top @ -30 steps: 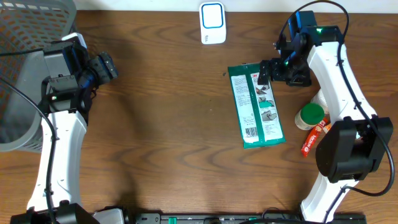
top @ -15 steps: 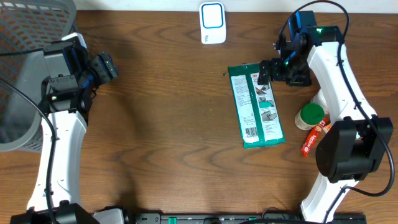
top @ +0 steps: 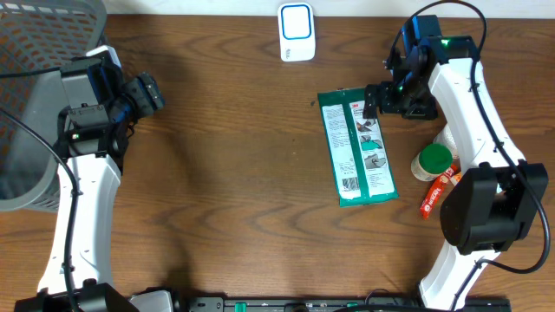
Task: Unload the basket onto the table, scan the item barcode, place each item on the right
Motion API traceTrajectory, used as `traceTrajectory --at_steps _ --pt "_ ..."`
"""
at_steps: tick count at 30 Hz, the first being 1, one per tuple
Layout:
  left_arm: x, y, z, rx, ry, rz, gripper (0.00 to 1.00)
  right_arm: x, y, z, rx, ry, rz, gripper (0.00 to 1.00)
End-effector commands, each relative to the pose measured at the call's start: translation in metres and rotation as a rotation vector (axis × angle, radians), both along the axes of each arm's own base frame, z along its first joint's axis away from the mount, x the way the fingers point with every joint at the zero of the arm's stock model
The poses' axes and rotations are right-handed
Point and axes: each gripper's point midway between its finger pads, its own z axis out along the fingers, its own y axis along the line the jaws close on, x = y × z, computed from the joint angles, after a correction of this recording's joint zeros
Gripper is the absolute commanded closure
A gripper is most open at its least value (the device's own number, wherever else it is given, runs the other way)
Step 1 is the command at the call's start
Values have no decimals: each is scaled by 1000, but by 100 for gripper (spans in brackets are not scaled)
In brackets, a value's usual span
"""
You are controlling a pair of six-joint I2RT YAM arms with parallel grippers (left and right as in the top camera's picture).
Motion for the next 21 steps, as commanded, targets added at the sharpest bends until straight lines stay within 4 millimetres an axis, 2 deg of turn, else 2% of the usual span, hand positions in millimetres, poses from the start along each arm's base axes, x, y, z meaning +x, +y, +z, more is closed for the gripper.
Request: traceTrajectory --at_steps 1,4,7,9,10,13,16,21 --pt "3 -2 2 -5 -5 -11 14 3 -11 18 -52 -57 -2 1" --pt "3 -2 2 -5 -5 -11 14 10 -18 38 -92 -143 -9 1" --pt "3 -2 2 -5 -5 -11 14 14 -21 69 -100 -250 -18 1" --pt "3 -2 2 -5 -5 -11 14 10 -21 93 -93 -314 -22 1" --pt "3 -2 2 -5 -5 -11 14 3 -22 118 -87 -380 -25 1" --pt "3 -2 2 -5 -5 -11 14 -9 -22 164 -72 -515 -33 1" --pt "3 -2 2 -5 -5 -11 14 -29 -24 215 -56 -667 -42 1" --pt "3 -2 2 -5 -5 -11 14 -85 -29 293 -29 -912 -57 1"
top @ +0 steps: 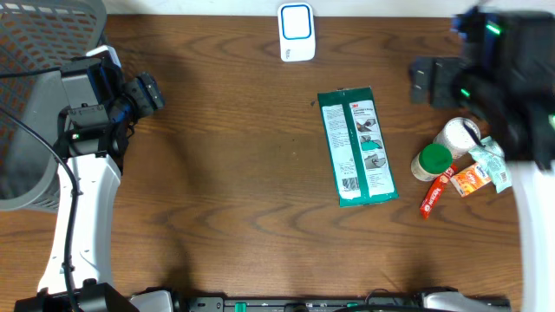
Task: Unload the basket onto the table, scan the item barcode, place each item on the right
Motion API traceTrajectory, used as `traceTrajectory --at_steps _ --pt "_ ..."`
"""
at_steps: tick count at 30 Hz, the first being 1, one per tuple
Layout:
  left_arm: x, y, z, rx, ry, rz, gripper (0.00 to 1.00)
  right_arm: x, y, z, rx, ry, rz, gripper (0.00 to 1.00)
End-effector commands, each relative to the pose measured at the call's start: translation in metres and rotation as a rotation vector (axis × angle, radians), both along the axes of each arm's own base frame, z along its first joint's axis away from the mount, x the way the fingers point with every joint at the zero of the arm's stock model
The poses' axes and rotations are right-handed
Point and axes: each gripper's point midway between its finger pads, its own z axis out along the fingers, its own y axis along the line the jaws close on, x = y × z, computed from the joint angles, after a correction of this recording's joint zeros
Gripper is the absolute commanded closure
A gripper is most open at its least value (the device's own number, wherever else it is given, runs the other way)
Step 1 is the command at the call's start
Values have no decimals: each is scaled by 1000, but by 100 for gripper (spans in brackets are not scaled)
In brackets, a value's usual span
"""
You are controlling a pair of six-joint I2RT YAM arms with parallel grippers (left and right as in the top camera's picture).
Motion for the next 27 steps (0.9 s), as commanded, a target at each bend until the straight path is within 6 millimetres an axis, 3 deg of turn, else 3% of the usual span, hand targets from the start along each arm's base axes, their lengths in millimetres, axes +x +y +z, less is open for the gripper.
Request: traceTrajectory --at_steps 1,6,10,14,21,27 --pt "3 -2 2 -5 -5 -11 14 -54 -7 66 7 -210 -4 1" --pt "3 -2 2 -5 -5 -11 14 -121 -13 107 5 -371 6 1" --pt "3 -2 2 -5 -5 -11 14 -166 -18 112 -19 -410 20 1" --pt "3 -2 2 -5 -5 -11 14 -198 -20 103 -30 -400 27 1" --pt "3 -2 2 -5 -5 -11 14 -241 -19 68 -10 -402 55 1" --pt "3 -2 2 -5 -5 -11 14 -256 -20 29 -7 -460 53 1"
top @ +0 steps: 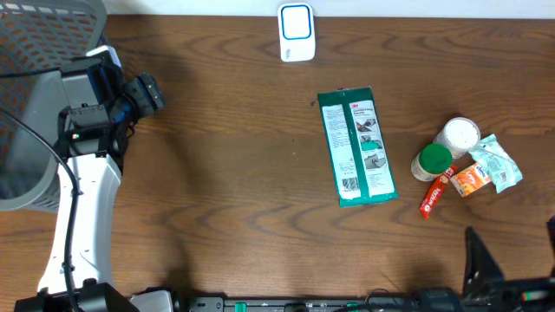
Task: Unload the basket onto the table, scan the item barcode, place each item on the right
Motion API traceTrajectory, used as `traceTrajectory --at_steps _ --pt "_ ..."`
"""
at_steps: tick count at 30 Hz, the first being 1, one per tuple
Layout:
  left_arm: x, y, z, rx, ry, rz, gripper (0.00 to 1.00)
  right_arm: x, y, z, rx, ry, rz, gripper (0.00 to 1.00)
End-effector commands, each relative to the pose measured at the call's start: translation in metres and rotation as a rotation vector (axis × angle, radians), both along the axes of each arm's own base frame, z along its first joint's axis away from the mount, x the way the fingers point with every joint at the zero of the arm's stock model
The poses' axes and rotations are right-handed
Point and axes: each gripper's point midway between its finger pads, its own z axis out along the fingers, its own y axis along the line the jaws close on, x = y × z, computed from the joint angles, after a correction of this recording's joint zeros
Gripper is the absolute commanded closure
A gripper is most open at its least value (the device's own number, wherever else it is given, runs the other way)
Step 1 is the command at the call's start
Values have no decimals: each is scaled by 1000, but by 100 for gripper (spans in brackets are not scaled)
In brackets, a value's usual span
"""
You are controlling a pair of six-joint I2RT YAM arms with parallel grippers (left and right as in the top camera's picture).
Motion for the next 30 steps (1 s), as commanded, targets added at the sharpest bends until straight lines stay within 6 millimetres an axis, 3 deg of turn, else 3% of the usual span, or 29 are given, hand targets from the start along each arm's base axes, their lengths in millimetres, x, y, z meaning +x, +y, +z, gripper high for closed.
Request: traceTrajectory --at_steps 1,7,17,26,30 --pt "3 -2 2 -5 -5 -12 14 -4 0 -24 -7 -35 6 1" --pt "3 -2 2 -5 -5 -12 14 6 1 -44 -1 -197 6 1" --pt "3 -2 2 -5 -5 -12 14 46 9 -53 -3 -467 30 1" --pt "3 -2 2 -5 -5 -12 14 72 30 -45 -93 -747 122 1" --pt "3 -2 2 -5 -5 -12 14 81 30 -59 -98 -841 111 1"
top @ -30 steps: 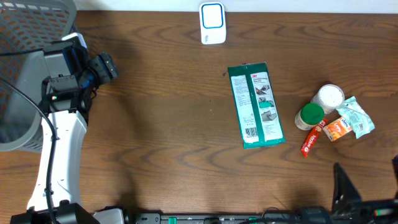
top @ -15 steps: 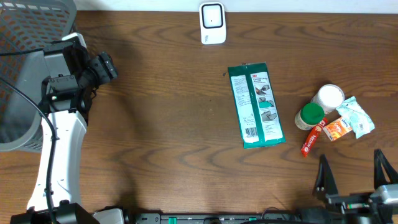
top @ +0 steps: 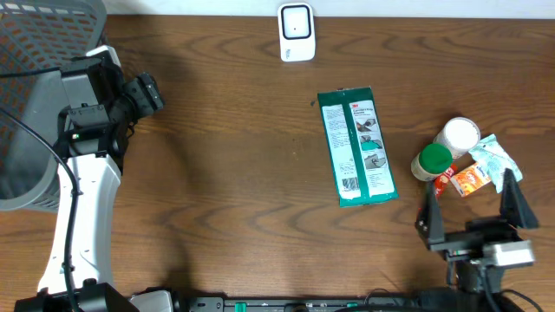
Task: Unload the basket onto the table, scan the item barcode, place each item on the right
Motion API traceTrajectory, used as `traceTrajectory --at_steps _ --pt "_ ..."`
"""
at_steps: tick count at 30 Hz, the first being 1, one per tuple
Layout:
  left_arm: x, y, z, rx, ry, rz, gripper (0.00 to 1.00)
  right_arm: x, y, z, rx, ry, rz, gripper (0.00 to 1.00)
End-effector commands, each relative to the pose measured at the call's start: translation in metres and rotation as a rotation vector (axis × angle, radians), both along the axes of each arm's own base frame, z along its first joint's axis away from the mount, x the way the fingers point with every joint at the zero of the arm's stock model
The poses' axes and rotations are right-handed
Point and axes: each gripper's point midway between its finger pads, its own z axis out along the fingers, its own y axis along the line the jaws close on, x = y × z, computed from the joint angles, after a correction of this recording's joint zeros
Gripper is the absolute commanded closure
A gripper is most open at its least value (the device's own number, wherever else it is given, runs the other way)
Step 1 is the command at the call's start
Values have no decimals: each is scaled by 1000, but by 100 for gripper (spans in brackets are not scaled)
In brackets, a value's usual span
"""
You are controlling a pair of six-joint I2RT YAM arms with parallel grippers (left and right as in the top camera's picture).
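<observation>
A green 3M package (top: 357,146) lies flat in the middle-right of the table, label up. The white scanner (top: 296,32) stands at the far edge, its window dark. My right gripper (top: 473,212) is low at the near right, open, with its fingers (top: 428,217) spread wide and nothing between them. It is just in front of the pile of small items. My left gripper (top: 144,91) is at the far left, well away from the package; its jaws are too foreshortened to read.
Right of the package is a pile: a green-capped bottle (top: 433,162), a white-capped bottle (top: 457,135), a red tube (top: 447,178), an orange packet (top: 471,180) and a teal packet (top: 494,156). A grey mesh basket (top: 39,52) fills the far-left corner.
The right gripper, almost out of view at the bottom right edge before, now shows open just in front of the pile. The scanner's window has gone from blue to dark. The package has not moved.
The right gripper was first at the package's upper right edge. Then it was blurred at the far right of the table, then nearly out of view at the bottom right. Now it is open at the near right. The package and left arm stayed put throughout.
</observation>
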Motion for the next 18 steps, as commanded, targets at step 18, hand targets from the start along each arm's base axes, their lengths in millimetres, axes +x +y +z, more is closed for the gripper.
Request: traceTrajectory --at_steps 18 --pt "3 -2 2 -5 -5 -11 14 68 -12 -184 -39 475 -112 1"
